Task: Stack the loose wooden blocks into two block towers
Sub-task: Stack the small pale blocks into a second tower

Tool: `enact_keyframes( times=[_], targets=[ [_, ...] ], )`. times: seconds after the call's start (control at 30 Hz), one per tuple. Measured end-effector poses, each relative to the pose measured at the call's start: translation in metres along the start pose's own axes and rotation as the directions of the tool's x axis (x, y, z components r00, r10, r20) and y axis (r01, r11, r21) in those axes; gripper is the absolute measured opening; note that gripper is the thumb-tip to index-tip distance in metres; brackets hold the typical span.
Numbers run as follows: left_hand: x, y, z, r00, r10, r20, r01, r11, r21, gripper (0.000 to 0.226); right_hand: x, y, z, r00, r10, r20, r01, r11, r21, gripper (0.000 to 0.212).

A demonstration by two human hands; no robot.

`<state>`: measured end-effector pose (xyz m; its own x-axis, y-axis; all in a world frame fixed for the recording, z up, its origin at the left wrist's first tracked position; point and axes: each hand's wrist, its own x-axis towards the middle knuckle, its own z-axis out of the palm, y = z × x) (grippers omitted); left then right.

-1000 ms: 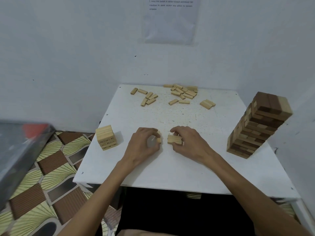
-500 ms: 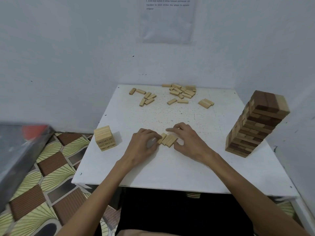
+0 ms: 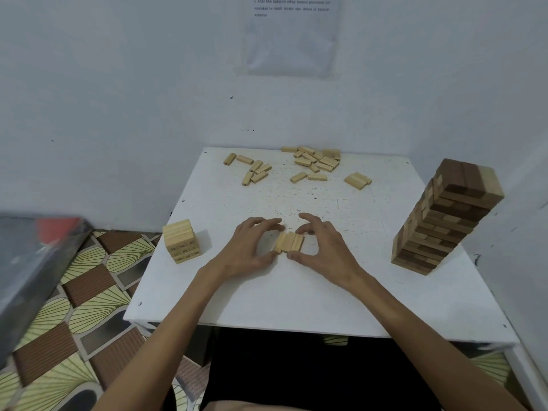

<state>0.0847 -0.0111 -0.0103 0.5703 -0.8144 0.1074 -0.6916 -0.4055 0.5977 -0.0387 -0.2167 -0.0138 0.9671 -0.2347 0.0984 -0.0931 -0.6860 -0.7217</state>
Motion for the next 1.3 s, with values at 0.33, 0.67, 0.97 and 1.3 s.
enact_keyframes(
  times=[0.33, 0.67, 0.97, 1.3],
  targets=[
    [-0.002, -0.005, 0.001, 0.996, -0.039, -0.077, 0.030, 0.992, -0.120, 0.066, 0.005, 0.004, -0.001, 0.995, -0.093, 0.040, 0.094, 0.995, -0.018, 0.069],
    [-0.001, -0.001, 0.007, 0.984, -0.059, -0.167, 0.028, 0.983, -0.181, 0.050, 0.010, 0.005, -0.008, 0.987, -0.117, 0.109, 0.113, 0.993, 0.043, 0.050],
    [-0.004, 0.002, 0.008, 0.982, -0.052, -0.184, 0.015, 0.981, -0.193, 0.039, 0.010, 0.003, -0.008, 0.974, -0.211, 0.085, 0.195, 0.968, 0.160, 0.036],
    [-0.016, 0.010, -0.017, 0.971, 0.017, -0.239, -0.068, 0.977, -0.203, 0.022, 0.025, -0.017, -0.013, 0.937, -0.345, 0.052, 0.328, 0.921, 0.210, 0.029]
  ],
)
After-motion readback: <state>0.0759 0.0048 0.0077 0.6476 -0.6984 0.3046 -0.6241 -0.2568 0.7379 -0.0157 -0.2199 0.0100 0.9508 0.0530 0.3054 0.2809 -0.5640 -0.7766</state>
